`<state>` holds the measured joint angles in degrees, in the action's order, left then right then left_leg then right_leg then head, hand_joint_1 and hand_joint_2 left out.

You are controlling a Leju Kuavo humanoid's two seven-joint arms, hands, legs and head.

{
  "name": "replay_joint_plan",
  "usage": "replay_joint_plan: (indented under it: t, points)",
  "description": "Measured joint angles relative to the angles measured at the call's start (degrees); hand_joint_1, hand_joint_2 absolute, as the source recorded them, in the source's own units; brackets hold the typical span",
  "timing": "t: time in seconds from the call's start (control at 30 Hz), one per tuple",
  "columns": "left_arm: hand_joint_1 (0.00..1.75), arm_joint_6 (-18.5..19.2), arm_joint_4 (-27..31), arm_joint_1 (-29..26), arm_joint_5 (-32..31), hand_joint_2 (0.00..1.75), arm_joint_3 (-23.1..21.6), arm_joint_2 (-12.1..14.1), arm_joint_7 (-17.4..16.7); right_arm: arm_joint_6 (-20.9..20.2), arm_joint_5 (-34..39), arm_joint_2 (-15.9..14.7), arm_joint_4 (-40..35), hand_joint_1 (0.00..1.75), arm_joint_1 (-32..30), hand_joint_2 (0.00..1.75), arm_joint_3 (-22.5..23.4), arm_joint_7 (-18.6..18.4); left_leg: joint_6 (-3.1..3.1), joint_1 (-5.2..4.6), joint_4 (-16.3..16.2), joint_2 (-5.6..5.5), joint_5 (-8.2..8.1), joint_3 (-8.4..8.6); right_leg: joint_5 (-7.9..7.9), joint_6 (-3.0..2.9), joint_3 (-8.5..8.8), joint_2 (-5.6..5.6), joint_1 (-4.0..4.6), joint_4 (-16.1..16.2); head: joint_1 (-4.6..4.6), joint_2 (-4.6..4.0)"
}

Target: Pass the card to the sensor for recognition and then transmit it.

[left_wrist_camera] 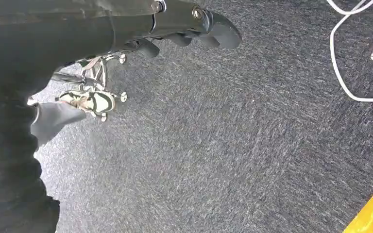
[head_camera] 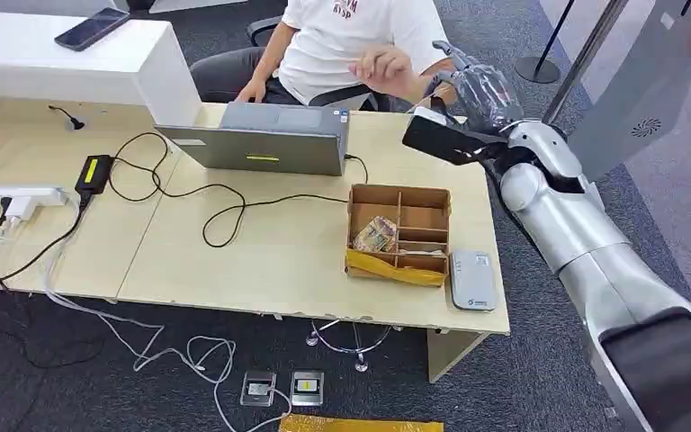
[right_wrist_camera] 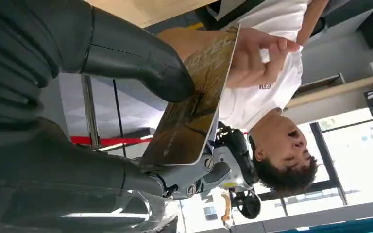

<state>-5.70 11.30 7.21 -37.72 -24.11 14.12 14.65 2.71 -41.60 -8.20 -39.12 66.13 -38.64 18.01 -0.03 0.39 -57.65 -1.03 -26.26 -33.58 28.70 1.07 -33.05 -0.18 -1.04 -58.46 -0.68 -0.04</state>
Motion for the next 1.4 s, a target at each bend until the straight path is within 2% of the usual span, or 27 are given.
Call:
replay_joint_plan:
  t: [1.4]
  points:
    - [0.0, 0.0, 0.0, -0.2, 0.0, 1.75, 0.1, 0.0, 0.0, 0.0, -0.1, 0.5, 0.0, 1.75, 0.0, 1.75, 0.0, 0.0, 0.0, 0.0, 0.0, 0.0, 0.0, 0.0, 0.0, 0.0, -0.01, 0.0, 0.0, 0.0, 0.0, 0.0]
